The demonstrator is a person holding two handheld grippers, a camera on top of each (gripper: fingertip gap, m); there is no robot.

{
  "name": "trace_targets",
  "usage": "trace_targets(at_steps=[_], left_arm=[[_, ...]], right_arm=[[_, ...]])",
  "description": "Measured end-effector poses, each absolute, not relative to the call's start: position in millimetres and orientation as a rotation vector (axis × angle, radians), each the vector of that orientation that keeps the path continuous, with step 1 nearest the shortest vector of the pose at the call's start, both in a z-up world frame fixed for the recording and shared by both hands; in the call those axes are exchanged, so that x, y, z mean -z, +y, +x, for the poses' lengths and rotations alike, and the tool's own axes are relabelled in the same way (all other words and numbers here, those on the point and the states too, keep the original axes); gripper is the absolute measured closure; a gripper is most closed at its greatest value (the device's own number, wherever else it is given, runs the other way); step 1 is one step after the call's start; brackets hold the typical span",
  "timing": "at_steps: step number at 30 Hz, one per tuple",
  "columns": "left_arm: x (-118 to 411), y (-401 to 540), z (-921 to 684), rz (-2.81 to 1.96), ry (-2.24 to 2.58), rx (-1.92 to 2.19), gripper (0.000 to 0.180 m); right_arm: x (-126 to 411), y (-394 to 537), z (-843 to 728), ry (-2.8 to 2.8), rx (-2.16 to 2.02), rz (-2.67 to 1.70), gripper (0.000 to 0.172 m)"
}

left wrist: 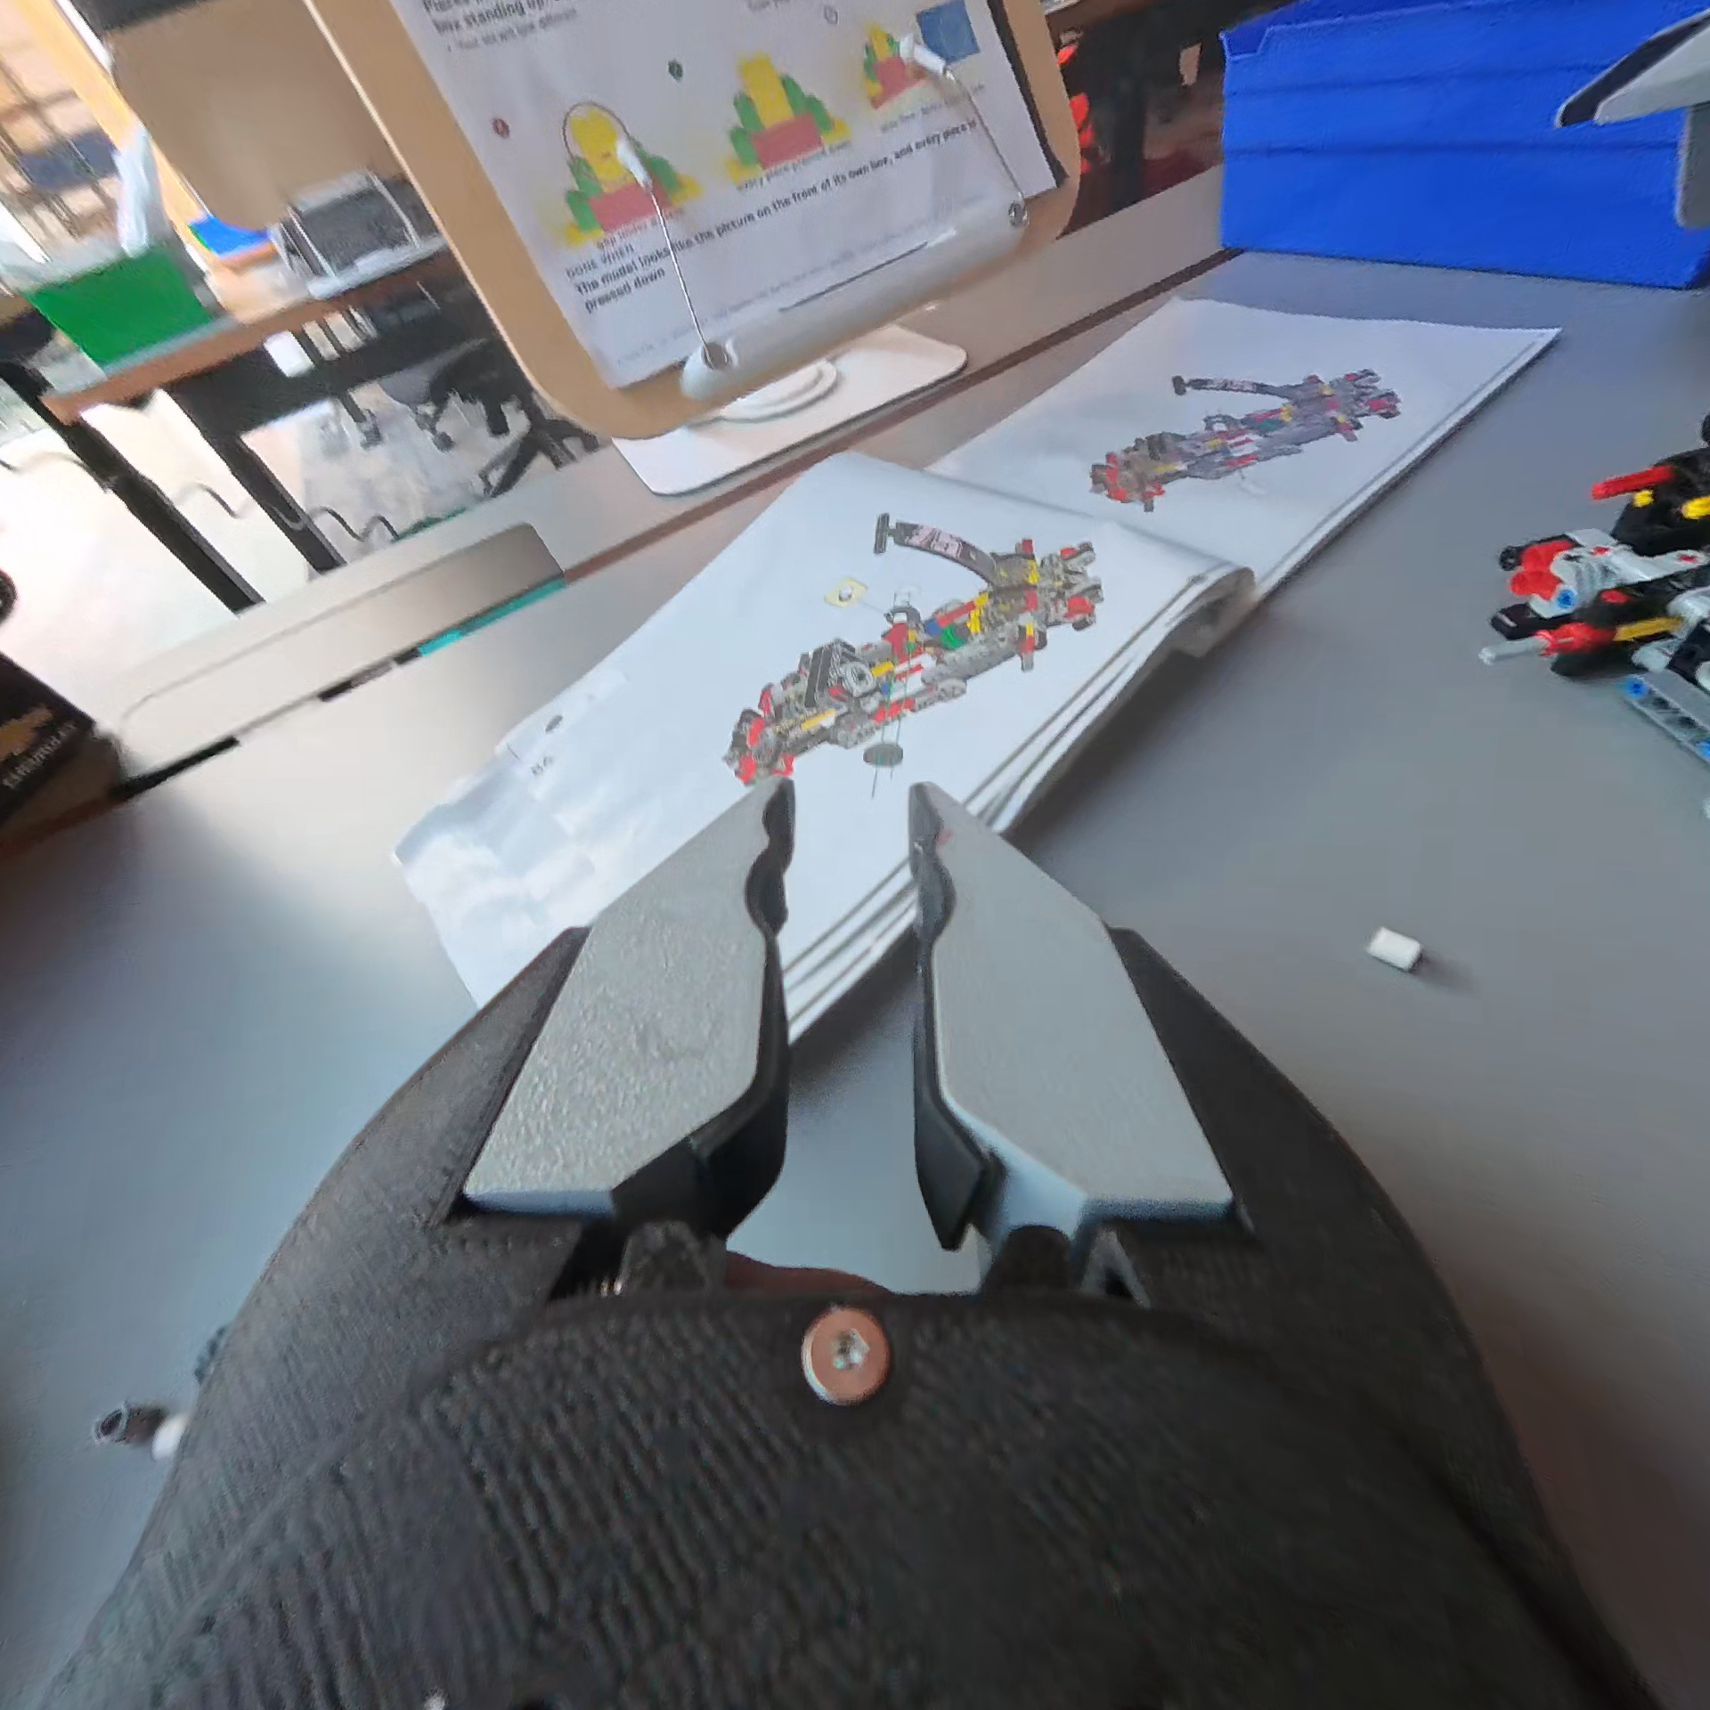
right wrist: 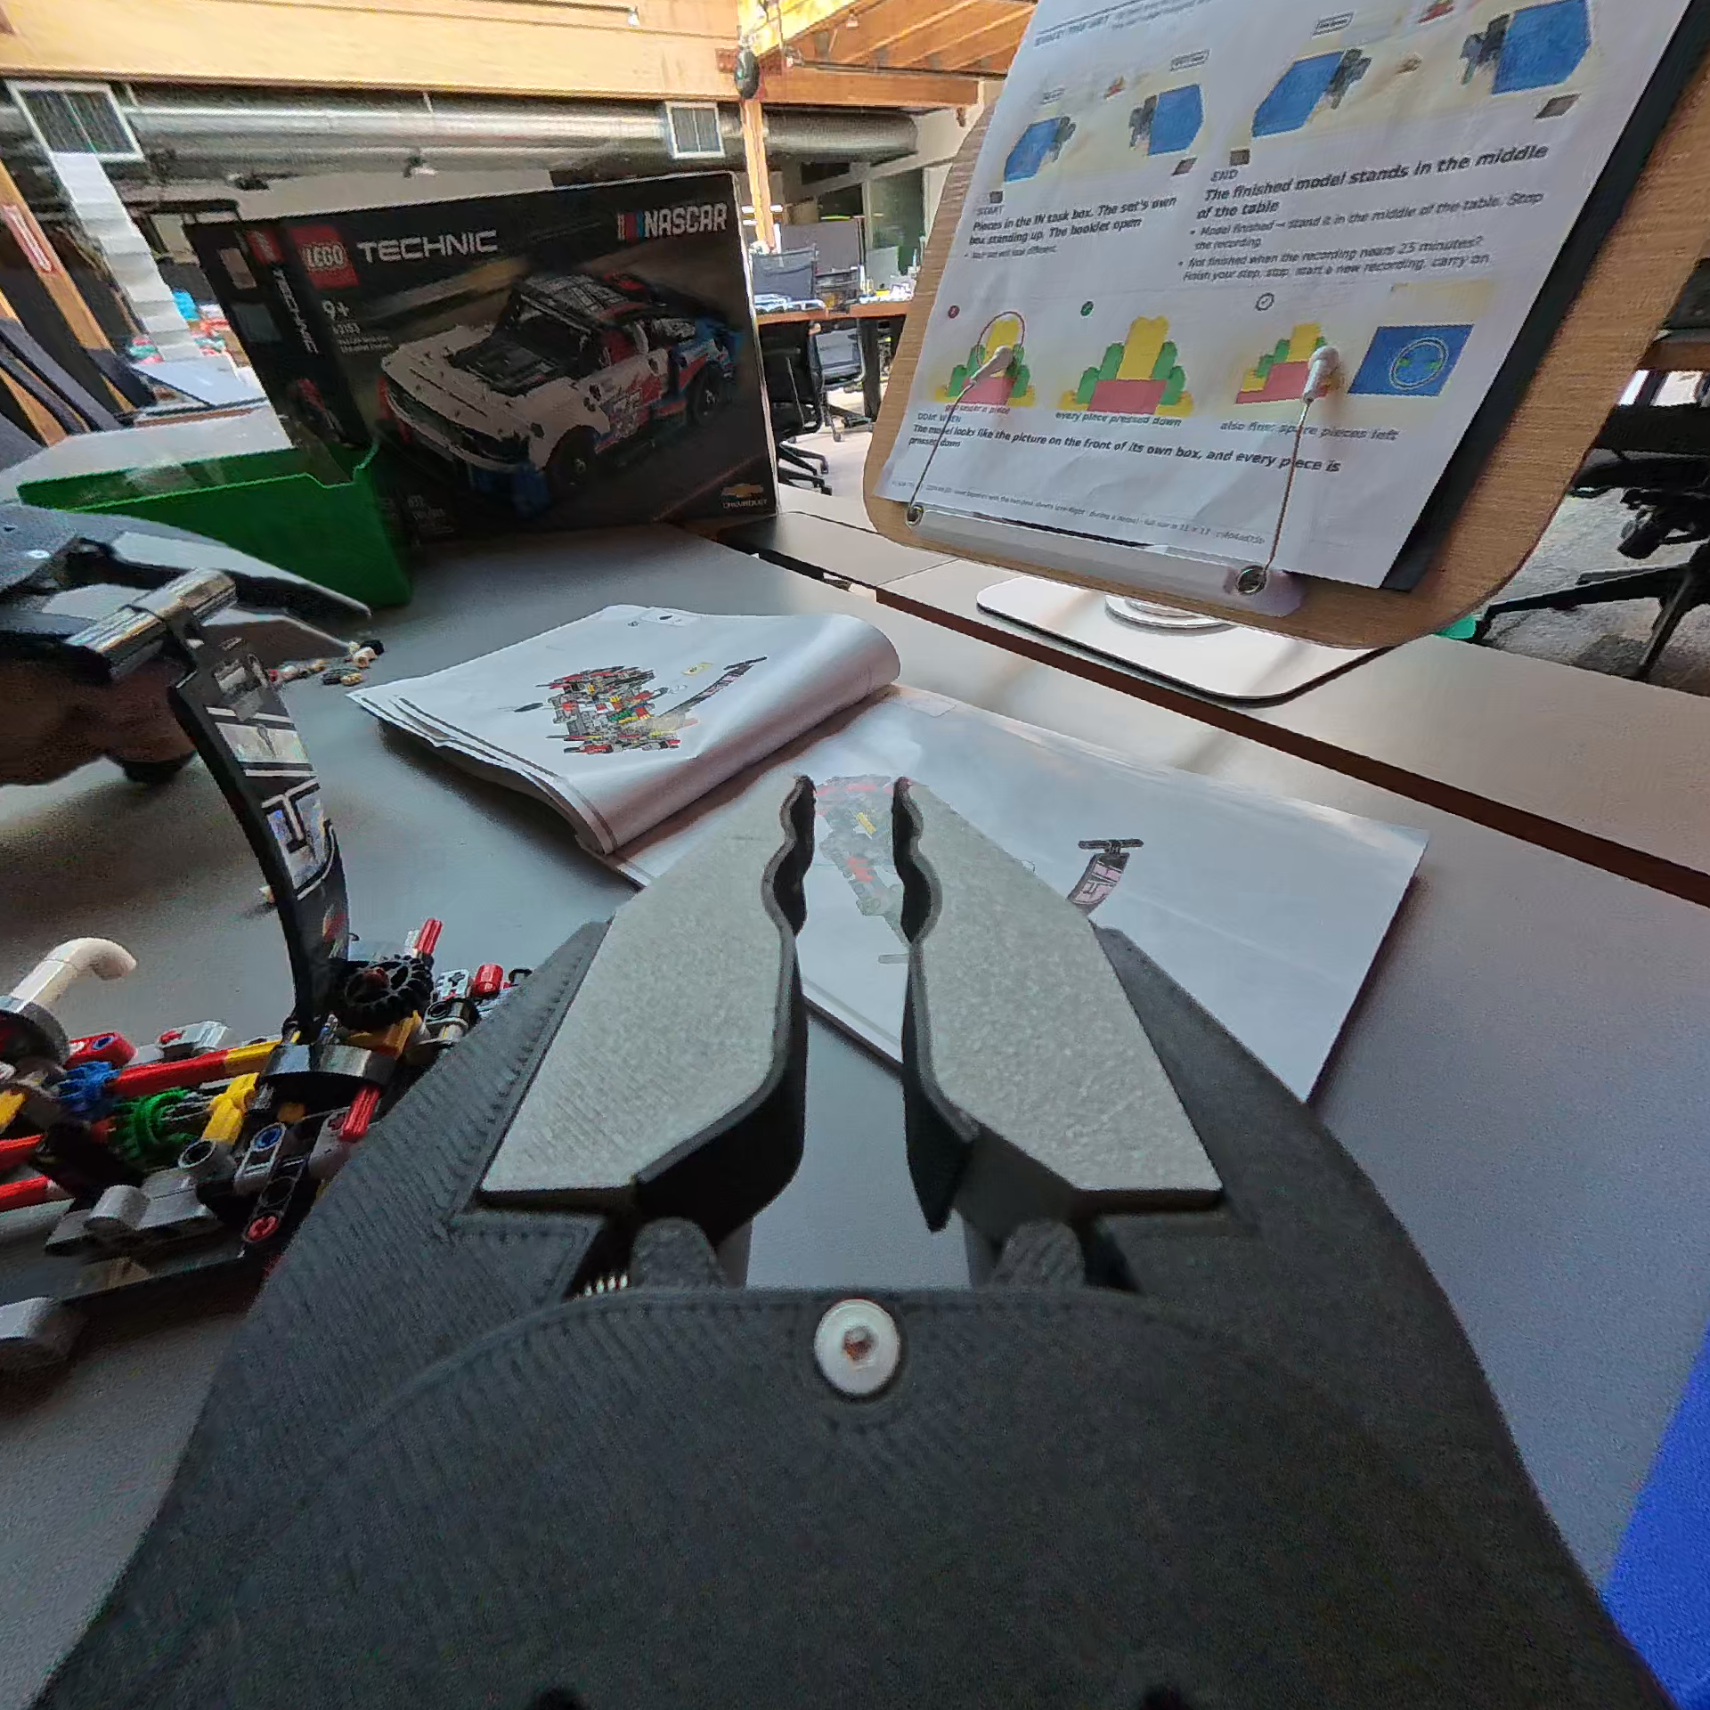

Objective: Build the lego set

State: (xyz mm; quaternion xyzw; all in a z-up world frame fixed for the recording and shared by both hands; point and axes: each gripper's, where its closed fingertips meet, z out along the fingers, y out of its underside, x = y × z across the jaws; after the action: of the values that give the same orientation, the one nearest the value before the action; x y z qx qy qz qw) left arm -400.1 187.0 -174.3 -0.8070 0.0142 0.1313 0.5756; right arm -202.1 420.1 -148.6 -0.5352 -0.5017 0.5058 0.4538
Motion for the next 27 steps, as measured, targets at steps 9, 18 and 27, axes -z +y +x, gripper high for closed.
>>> trace_targets(at_steps=[9,18,27], left_arm=[[164.2,187.0,-394.1,-1.811,0.088,-0.394,0.167],[175.8,187.4,-382.9,-1.864,0.23,-0.526,0.168],[178.6,186.5,-382.9,-1.877,0.241,-0.547,0.17]], right_arm=[[152.6,424.8,-206.1,-1.25,-1.214,-1.344,0.158],[154.8,425.9,-207.8,-1.257,-1.204,-1.358,0.158],[154.2,427.0,-208.0,-1.25,-1.205,-1.357,0.158]])
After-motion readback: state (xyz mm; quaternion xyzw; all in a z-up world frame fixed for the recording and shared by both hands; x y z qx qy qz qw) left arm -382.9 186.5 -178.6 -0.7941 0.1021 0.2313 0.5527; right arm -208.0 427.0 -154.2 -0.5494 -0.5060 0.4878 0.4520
